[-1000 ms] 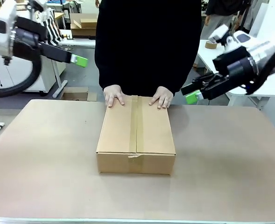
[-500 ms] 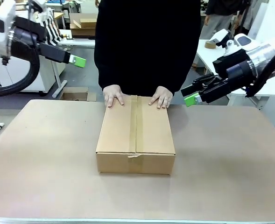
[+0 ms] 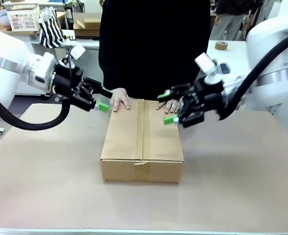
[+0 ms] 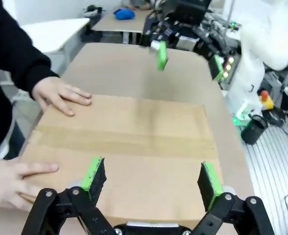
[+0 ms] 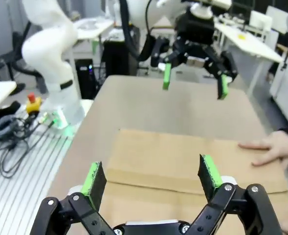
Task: Pack the gift set into the box.
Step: Press and hold the closed box until the human finishes sealing it.
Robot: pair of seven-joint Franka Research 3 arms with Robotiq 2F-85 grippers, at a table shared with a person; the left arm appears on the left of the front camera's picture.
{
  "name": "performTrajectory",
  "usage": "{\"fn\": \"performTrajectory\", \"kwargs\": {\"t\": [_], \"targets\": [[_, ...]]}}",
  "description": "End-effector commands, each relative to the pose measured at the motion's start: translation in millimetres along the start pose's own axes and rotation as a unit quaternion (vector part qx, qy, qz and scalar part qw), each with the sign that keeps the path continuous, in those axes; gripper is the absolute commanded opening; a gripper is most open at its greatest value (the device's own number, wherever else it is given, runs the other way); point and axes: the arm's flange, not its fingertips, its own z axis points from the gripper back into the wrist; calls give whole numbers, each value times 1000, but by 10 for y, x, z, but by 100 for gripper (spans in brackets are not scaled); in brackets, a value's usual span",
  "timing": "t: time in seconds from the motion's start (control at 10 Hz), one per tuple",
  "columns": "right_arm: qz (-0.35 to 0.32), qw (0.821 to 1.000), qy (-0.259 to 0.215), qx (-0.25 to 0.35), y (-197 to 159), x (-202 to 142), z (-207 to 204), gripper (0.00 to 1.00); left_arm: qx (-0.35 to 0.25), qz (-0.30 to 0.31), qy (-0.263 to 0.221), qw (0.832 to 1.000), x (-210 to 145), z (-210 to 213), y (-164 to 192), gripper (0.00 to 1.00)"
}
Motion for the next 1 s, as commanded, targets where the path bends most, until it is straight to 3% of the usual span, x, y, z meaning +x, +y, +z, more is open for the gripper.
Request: {"fn": "performTrajectory", "kwargs": {"t": [0.0,0.1,0.2,0.3,0.4,0.5,0.6,0.9], "targets": [[-10,1000,29,4,-166,-301,-247,100,-11,-23,-75,997,-154,-29,-7,100],[-96,994,54,23,-211,-341,-149,100,-3,36,-122,992,-252,-64,30,100],[-10,1000,11,11,-21,-244,-155,100,-8,-13,-21,1000,-130,-62,16,100],[-42,999,26,18,-57,-436,-218,100,-8,-13,-21,1000,-130,-62,16,100],[-40,997,65,-4,-105,-358,-191,100,-10,5,-60,998,-245,-99,43,100],[-55,996,58,-33,-130,-440,-162,100,-1,-49,-35,998,-334,-251,91,100],[-66,994,60,-55,-124,-525,-113,100,9,-60,-45,997,-501,-328,188,100],[-76,993,51,-72,-110,-696,-80,100,22,-12,-56,998,-755,-365,222,100]]}}
